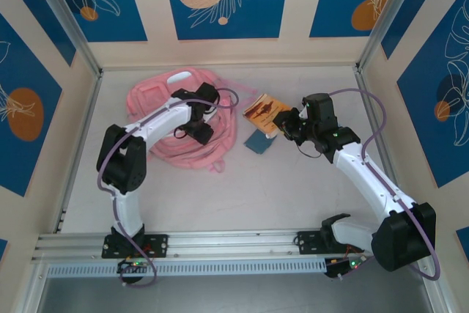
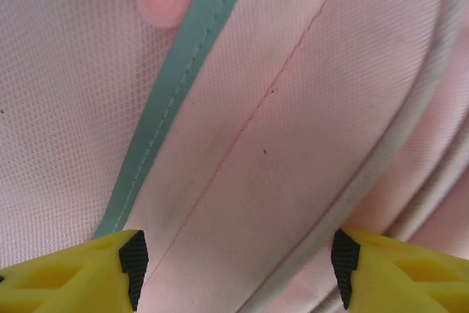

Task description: Pack the student bag

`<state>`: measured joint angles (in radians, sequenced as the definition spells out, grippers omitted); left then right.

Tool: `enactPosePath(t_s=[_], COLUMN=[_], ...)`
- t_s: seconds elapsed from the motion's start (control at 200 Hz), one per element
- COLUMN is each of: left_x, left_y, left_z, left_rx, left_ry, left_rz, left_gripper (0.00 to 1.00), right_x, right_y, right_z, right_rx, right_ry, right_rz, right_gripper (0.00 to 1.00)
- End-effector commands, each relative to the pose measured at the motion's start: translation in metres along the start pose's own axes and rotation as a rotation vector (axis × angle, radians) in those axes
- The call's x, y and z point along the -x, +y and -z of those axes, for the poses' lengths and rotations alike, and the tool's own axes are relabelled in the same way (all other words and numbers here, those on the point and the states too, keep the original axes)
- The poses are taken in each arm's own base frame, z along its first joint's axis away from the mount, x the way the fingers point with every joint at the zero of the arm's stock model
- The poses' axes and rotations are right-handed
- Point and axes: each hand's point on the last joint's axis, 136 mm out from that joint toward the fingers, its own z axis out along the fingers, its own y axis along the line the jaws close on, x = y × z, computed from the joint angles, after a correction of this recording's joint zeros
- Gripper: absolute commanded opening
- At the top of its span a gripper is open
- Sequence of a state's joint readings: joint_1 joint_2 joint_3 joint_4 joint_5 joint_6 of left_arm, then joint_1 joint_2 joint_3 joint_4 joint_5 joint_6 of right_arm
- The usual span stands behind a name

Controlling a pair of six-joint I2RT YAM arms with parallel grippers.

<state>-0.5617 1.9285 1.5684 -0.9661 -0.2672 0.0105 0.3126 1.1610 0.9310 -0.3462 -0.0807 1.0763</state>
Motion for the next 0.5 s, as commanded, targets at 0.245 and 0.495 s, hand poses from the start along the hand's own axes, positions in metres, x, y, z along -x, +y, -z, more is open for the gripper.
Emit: enactPosePath(t_s=[0.245,0.495], left_x=[0.002,0.008], left_y=[0.016,0.02], left_z=[-0.003,0.006], left_rx=[0.18,0.204], left_ry=[0.04,0.005], left_rz=[-0.083,-0.061], left_gripper=[0.62,0.35], right_x=[-0.001,-0.002], right_y=[0.015,0.013], right_z=[0.007,0.008], right_rx=[0.079,0.075], right_ry=[0.001,-0.004], right_rz=[0.019,0.016], right_gripper=[0.12,0.12])
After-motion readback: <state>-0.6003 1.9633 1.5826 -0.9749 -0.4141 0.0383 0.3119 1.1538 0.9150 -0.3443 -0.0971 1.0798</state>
